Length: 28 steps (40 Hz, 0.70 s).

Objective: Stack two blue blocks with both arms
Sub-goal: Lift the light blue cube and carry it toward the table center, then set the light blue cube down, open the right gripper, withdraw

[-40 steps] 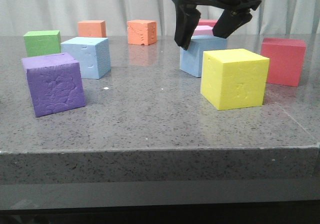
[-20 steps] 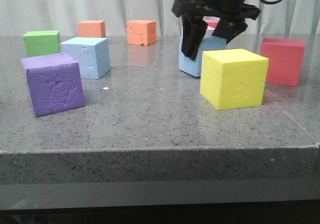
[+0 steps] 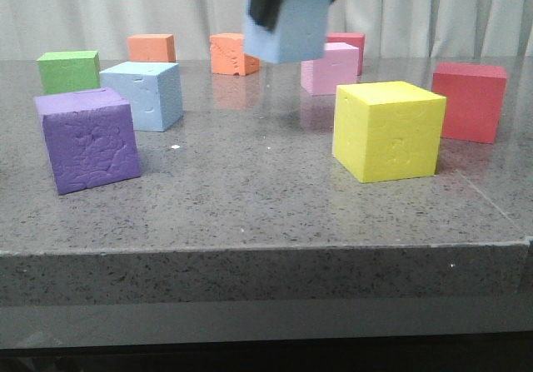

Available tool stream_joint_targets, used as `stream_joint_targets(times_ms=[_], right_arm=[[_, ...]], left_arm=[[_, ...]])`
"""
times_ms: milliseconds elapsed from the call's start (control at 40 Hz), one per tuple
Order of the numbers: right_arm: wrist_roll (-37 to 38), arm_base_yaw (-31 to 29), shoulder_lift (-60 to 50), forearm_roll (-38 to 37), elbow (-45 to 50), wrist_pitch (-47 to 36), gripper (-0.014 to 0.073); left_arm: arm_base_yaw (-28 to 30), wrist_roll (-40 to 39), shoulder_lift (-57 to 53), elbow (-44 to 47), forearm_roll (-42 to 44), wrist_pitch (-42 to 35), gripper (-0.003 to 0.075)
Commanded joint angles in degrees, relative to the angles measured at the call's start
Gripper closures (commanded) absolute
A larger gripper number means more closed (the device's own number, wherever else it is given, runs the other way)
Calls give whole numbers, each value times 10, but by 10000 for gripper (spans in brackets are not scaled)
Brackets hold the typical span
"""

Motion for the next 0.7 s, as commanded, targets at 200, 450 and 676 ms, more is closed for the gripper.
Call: stream_joint_targets(times_ms=[200,450,676], right_arm=[[215,72,4,-101,-18,-18,209],[250,75,47,-98,-18,-25,209],[250,76,50,-98,-18,-21,134]], left_arm=[[1,2,5,-22,-4,-49,62],[1,2,5,-22,-4,-49,62],[1,2,5,-22,-4,-49,62]])
